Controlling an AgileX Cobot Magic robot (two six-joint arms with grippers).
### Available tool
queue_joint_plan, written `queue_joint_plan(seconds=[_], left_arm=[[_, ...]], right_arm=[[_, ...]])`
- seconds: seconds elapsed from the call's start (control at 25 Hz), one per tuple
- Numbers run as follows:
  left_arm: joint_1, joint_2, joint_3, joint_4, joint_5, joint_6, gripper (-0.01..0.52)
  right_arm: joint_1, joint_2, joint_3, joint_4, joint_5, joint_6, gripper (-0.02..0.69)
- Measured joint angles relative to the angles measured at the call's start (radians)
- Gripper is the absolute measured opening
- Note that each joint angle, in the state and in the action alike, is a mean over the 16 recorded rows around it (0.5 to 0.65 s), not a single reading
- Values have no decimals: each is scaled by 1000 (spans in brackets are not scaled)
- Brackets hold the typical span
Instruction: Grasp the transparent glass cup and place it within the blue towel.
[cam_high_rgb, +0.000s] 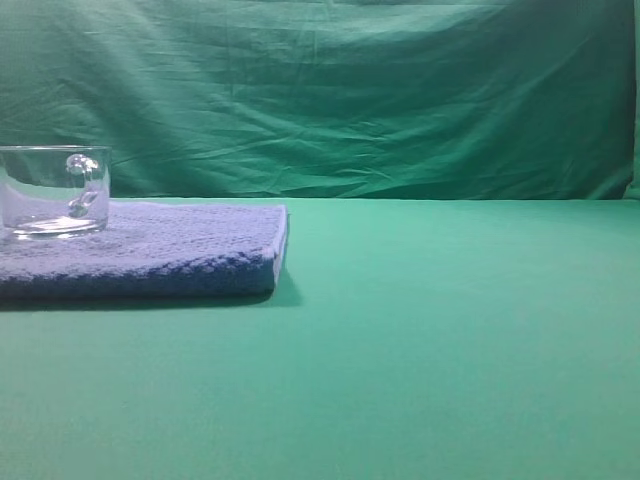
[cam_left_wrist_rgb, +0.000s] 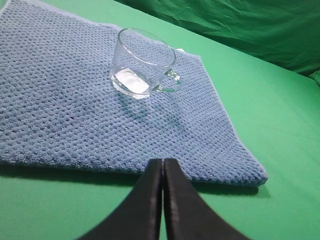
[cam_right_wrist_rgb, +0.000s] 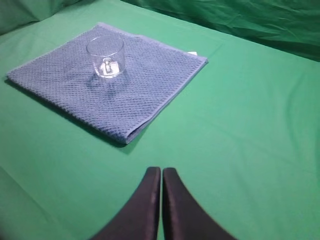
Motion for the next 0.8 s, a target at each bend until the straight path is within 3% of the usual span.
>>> queue_joint_plan(seconds=[0.48, 0.8], left_arm=[[0, 0, 0, 0, 0, 0, 0], [0, 0, 0, 0, 0, 0, 0]], right_arm=[[-322, -216, 341, -10, -183, 0, 0], [-446, -240, 459, -18, -246, 0, 0]])
